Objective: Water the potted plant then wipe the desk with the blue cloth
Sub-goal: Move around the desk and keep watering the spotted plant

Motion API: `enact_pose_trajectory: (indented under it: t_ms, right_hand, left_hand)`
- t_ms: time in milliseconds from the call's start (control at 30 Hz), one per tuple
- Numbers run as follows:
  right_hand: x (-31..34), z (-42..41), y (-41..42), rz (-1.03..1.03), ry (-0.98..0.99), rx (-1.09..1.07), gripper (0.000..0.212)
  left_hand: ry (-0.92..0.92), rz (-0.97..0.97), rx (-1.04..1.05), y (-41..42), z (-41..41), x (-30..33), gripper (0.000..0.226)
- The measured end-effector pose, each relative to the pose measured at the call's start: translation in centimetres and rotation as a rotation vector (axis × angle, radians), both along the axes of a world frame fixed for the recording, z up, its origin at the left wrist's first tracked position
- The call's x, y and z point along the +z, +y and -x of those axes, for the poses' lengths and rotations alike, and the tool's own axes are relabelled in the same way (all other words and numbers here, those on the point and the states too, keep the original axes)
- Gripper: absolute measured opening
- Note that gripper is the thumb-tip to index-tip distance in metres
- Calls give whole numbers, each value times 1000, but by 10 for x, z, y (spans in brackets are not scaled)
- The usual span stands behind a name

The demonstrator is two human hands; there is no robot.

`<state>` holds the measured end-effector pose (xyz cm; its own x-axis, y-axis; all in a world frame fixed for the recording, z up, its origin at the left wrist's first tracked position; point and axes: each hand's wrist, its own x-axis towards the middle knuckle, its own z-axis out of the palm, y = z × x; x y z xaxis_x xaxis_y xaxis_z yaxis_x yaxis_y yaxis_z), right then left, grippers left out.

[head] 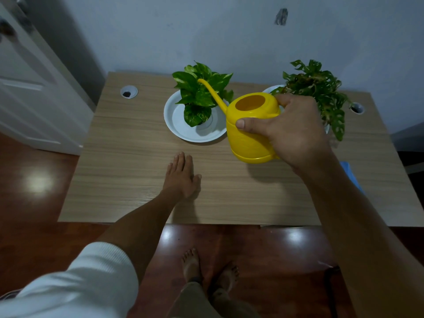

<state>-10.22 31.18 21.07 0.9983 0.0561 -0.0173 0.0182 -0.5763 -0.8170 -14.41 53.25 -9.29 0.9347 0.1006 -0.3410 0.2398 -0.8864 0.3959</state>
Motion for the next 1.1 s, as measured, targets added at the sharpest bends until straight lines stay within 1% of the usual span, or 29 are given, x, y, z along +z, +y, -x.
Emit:
enact_pose_trajectory:
  t_ms: [100,200,400,433,600,800,933,1033,1100]
  right_hand:
    - [1,-1,-1,5,7,-15,53]
    - [3,-3,-1,7,1,-24,53]
    - [7,-5,0,8,-17,-53,42]
    - [7,-6,0,8,-15,-60,43]
    - [6,-8,-2,33,11,-84,64]
    - [6,-5,-1,32,23,-85,66]
    - [5,-4,2,34,17,-84,62]
    - [4,-3,4,25,13,-72,50]
    - [3,-2,6,18,13,-52,49]
  left_hand:
    - [-1,5,2,-1,0,0,81]
    - [-3,8,5,-1,0,0,82]
    - [-6,14,3,1,1,0,82]
    - [-5,13,2,1,0,0,82]
    - [3,7,-3,2,1,-1,82]
    - [8,13,2,1,1,-1,82]
    - [2,15,5,2,1,-1,82]
    - [-5,23,4,1,1,-1,82]
    - [-7,27,5,0,1,-1,81]
